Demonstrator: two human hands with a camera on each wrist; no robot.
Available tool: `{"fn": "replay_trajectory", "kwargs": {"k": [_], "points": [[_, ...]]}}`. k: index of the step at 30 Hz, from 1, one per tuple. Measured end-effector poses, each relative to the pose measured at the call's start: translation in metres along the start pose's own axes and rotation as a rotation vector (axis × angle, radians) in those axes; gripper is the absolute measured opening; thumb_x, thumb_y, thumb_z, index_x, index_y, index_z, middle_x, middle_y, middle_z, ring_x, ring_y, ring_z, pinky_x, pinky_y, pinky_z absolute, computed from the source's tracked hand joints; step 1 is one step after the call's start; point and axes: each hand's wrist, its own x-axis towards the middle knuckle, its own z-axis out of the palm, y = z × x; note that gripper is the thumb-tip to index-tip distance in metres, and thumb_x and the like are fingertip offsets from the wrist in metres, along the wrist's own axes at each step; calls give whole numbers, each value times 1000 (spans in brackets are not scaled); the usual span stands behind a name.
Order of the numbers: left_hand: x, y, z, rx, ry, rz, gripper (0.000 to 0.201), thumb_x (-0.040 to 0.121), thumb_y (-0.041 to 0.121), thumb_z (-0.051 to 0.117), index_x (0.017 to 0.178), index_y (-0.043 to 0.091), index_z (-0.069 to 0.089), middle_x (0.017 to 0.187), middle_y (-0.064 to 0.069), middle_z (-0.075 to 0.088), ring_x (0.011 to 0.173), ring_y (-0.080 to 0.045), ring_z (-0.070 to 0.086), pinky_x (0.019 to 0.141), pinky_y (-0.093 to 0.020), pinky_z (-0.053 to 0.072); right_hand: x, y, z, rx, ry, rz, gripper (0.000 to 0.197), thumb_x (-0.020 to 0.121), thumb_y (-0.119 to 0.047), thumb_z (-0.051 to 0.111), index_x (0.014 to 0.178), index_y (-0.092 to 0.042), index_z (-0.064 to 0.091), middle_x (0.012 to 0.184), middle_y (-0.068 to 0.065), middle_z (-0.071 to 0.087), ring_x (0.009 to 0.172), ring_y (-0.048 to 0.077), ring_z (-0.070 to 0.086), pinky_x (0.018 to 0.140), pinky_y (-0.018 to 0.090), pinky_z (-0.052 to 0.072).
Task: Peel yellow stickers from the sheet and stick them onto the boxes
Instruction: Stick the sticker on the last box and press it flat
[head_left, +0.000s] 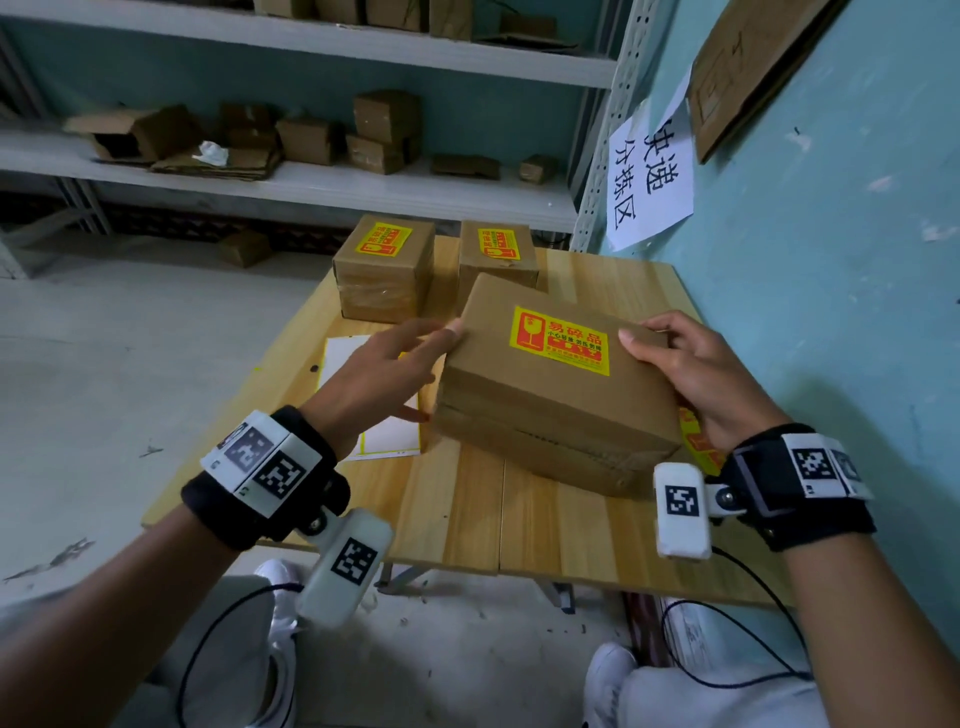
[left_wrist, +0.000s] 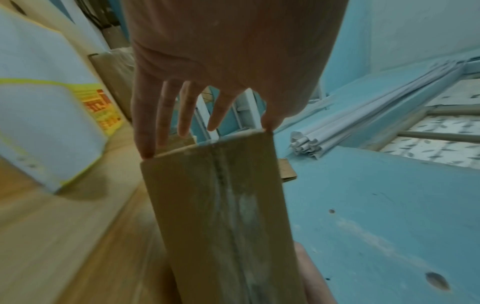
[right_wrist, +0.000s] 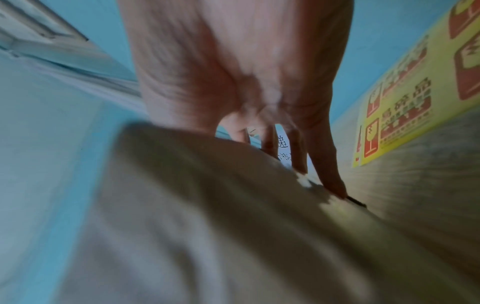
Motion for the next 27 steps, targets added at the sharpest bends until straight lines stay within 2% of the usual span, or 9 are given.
{"fn": "replay_trajectory", "kwargs": {"k": [5, 10, 14, 16, 17, 19, 21, 24, 27], "points": [[-3, 19, 9, 0, 127, 223, 74, 71, 77, 51, 136, 41, 47, 138, 7, 50, 122, -8, 52, 100, -40, 48, 0, -2, -6, 253, 153, 4, 27, 90, -28, 71, 110, -13, 61, 94, 0, 65, 76, 10, 59, 61, 26, 50], [12, 47, 48, 34, 94, 318, 52, 95, 47, 52, 144, 40, 36, 149, 7, 39, 135, -10, 38, 110, -45, 38, 16, -2, -14, 431, 364, 36, 18, 91, -29, 70, 89, -18, 57, 103, 10, 64, 91, 20, 63, 65, 37, 60], [33, 60, 97, 23, -85, 372, 51, 100, 36, 47, 148, 37, 29, 143, 19, 41, 121, 4, 36, 98, -21, 34, 32, -3, -9, 465, 470, -34, 15, 95, -24, 65, 96, -14, 54, 96, 5, 62, 90, 16, 63, 70, 41, 62], [50, 63, 109, 50, -63, 425, 52, 101, 28, 47, 149, 33, 29, 136, 21, 45, 116, 9, 38, 92, -10, 35, 42, -1, -5, 427, 500, -88, 11, 96, -27, 63, 97, -19, 55, 95, 0, 62, 87, 12, 63, 79, 47, 61], [61, 64, 111, 55, -33, 434, 52, 101, 25, 47, 149, 31, 28, 139, 17, 47, 120, 5, 41, 95, -11, 36, 48, 0, -4, 384, 526, -118, 9, 93, -32, 62, 93, -26, 57, 97, -3, 64, 89, 13, 65, 83, 51, 60], [84, 64, 116, 49, 24, 419, 51, 101, 20, 46, 149, 25, 30, 146, 5, 46, 131, -10, 45, 108, -27, 39, 60, 6, -5, 274, 573, -164, 7, 85, -42, 60, 89, -36, 60, 100, -8, 67, 97, 18, 66, 87, 53, 57], [106, 64, 121, 53, 90, 387, 50, 101, 18, 45, 149, 20, 32, 147, -4, 44, 132, -18, 46, 110, -40, 41, 71, 9, -4, 197, 591, -206, 14, 89, -34, 58, 101, -32, 65, 101, -9, 68, 101, 20, 67, 90, 51, 56], [127, 64, 128, 79, 146, 343, 54, 101, 15, 46, 151, 18, 27, 147, -8, 40, 131, -22, 46, 109, -41, 41, 80, 8, 1, 159, 550, -201, 25, 97, -22, 56, 121, -18, 64, 94, -23, 60, 98, 16, 64, 94, 49, 55], [141, 56, 133, 79, 124, 301, 55, 98, 11, 47, 149, 17, 29, 142, -12, 46, 126, -28, 50, 106, -47, 44, 92, 17, 5, 69, 476, -167, 39, 91, -35, 52, 128, -24, 60, 105, -13, 67, 109, 21, 63, 99, 50, 51]]}}
